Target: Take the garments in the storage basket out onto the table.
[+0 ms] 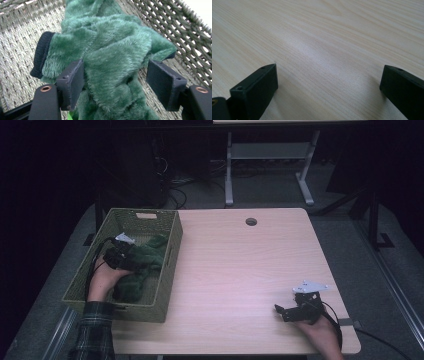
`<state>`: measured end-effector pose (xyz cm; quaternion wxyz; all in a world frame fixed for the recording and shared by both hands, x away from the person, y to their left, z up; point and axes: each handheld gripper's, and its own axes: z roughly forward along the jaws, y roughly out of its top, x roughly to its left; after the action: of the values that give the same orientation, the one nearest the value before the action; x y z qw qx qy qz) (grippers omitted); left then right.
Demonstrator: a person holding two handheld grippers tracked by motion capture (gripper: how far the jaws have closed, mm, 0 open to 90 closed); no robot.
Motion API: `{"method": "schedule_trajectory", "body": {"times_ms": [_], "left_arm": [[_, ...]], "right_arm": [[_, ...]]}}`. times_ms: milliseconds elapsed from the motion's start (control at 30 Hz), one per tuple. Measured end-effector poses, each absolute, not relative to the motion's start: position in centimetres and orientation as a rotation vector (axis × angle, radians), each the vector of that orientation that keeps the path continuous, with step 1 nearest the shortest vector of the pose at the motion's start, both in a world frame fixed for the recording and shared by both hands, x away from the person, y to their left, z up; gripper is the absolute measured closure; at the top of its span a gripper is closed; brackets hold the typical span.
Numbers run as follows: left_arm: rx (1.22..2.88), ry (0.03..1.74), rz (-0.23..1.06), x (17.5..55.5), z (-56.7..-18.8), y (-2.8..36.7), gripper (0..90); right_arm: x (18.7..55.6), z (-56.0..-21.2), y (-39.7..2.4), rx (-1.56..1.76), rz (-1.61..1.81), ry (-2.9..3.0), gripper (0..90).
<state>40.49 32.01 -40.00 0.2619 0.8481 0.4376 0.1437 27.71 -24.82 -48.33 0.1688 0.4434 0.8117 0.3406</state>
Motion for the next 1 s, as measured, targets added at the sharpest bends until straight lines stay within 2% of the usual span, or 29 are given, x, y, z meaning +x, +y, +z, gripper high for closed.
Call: {"method": "schedule_trajectory", "body": {"times_ms": [100, 133, 200, 233, 267, 400, 433, 467, 667, 1000], "left_arm": [[2.315, 1.187, 0.377, 40.5, -40.3, 32.0, 35.5], [2.321, 1.185, 0.367, 40.5, -40.4, 32.0, 41.9], [2.335, 1.180, 0.369, 40.5, -40.5, 32.0, 44.7], [2.339, 1.181, 0.364, 40.5, -40.5, 32.0, 52.3], [2.340, 1.181, 0.350, 40.4, -40.5, 32.1, 52.3], [2.331, 1.200, 0.305, 40.4, -40.4, 32.0, 71.2], [2.330, 1.207, 0.297, 40.4, -40.4, 32.0, 71.2], [2.325, 1.215, 0.289, 40.4, -40.4, 32.0, 76.1], [2.303, 1.221, 0.270, 40.4, -39.9, 32.1, 83.4], [2.214, 1.208, 0.214, 40.1, -38.5, 32.4, 84.9]], "right_arm": [[27.7, -48.3, -24.8, 1.261, 0.969, 2.308, 1.2], [27.7, -48.3, -24.8, 1.261, 0.968, 2.308, 1.2], [27.7, -48.3, -24.8, 1.261, 0.968, 2.308, 1.2], [27.7, -48.3, -24.8, 1.261, 0.968, 2.308, 1.2], [27.7, -48.3, -24.8, 1.261, 0.968, 2.308, 1.2], [27.7, -48.3, -24.8, 1.261, 0.968, 2.308, 1.2], [27.7, -48.3, -24.8, 1.261, 0.968, 2.308, 1.2], [27.7, -48.3, -24.8, 1.261, 0.969, 2.308, 1.2], [27.7, -48.3, -24.8, 1.261, 0.969, 2.308, 1.2], [27.7, -48.3, -24.8, 1.261, 0.969, 2.308, 1.2]]}}
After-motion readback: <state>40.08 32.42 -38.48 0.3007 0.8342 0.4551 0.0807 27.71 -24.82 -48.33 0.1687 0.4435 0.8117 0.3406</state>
